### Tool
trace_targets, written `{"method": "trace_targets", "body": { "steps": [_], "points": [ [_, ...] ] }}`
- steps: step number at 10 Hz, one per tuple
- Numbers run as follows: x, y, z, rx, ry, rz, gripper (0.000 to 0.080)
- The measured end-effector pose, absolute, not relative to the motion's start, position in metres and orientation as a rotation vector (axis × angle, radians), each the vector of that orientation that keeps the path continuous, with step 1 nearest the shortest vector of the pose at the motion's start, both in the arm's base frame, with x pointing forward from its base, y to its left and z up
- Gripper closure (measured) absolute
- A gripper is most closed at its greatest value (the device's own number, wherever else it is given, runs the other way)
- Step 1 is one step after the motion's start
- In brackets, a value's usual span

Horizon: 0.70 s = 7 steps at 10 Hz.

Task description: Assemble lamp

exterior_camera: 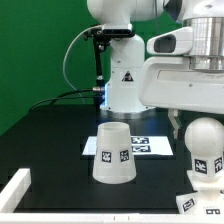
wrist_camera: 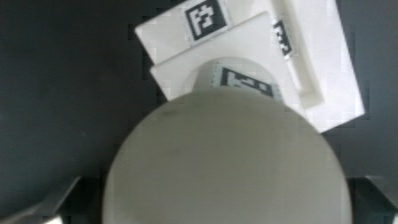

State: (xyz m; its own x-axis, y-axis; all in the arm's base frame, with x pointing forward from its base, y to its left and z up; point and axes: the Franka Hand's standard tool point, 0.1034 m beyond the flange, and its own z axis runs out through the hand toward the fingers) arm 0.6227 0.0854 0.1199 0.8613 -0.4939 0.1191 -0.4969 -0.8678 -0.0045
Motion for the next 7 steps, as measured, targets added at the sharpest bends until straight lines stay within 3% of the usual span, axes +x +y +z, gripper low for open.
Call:
{"method": "trace_targets", "body": {
  "steps": [5,7],
  "points": [
    [0.620,0.094,0.114,2.470,-2.027,0.087,0.0223],
    [0.622,0.096,0.114,2.298,-2.261,0.062,0.0223]
  ]
}}
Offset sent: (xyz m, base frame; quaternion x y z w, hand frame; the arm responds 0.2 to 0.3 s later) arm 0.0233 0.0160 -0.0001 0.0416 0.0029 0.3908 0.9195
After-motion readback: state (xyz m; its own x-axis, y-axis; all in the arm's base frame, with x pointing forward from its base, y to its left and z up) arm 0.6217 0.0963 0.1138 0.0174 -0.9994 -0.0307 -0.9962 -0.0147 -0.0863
